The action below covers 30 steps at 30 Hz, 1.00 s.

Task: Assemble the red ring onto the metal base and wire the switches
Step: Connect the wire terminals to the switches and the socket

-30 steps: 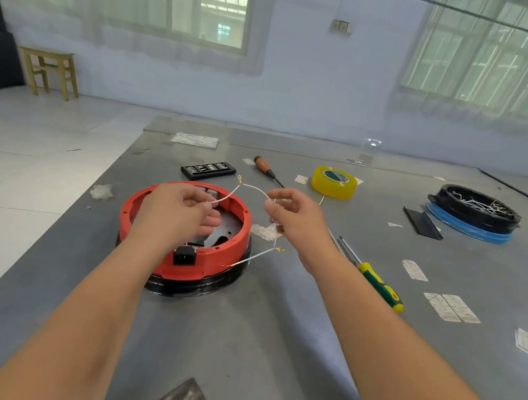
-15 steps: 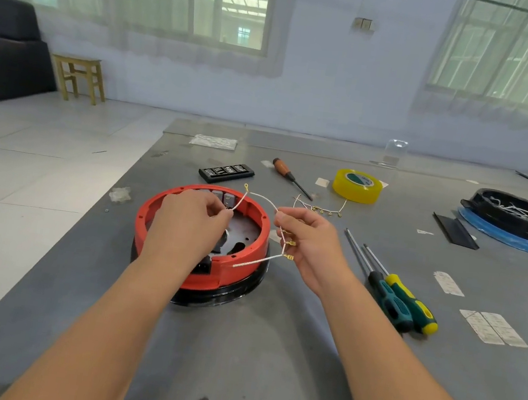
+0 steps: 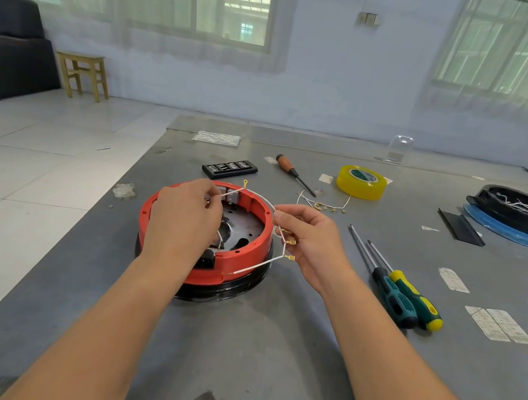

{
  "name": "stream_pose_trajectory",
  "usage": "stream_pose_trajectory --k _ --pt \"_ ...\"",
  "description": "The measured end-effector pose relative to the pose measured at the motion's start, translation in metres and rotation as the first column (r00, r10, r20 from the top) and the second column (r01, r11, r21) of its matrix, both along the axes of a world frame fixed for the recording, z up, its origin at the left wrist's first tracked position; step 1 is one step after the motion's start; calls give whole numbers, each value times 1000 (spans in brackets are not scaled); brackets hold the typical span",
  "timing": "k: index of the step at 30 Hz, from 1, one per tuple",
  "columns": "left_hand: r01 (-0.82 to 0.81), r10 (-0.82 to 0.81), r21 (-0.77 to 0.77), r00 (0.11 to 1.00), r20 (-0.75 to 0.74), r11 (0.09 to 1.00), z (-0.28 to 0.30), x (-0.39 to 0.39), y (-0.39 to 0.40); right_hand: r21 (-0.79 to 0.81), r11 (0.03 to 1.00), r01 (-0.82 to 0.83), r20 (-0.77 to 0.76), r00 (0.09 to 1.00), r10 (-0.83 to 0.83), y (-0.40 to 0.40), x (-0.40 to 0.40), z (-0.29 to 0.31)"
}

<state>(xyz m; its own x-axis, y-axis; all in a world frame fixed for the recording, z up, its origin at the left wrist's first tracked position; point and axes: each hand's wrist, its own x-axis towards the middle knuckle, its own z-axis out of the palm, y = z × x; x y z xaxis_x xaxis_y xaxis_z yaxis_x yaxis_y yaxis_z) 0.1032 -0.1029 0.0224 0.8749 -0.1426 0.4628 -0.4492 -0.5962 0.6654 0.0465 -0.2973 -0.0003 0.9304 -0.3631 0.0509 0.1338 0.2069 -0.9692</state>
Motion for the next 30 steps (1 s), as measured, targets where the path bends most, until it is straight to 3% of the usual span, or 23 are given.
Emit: stream_pose_trajectory --k 4,7,12,17,23,30 --pt "72 -133 -232 958 -256 970 1 3 -1 54 999 -2 21 1000 1 3 2 2" --pt "80 -185 -334 937 -296 939 0 6 3 173 984 -37 26 999 33 3 3 3" --pt "52 -222 -457 919 -326 888 -3 14 7 225 968 -112 24 994 109 -1 1 3" --pt "15 -241 -560 912 -331 828 -2 16 9 60 986 -155 79 986 150 3 3 0" --pt "9 -252 -585 907 -336 811 -1 17 11 -321 946 -47 68 995 73 12 6 0" --pt "45 -309 -585 880 -360 810 0 18 13 -269 960 78 88 995 -57 20 12 6"
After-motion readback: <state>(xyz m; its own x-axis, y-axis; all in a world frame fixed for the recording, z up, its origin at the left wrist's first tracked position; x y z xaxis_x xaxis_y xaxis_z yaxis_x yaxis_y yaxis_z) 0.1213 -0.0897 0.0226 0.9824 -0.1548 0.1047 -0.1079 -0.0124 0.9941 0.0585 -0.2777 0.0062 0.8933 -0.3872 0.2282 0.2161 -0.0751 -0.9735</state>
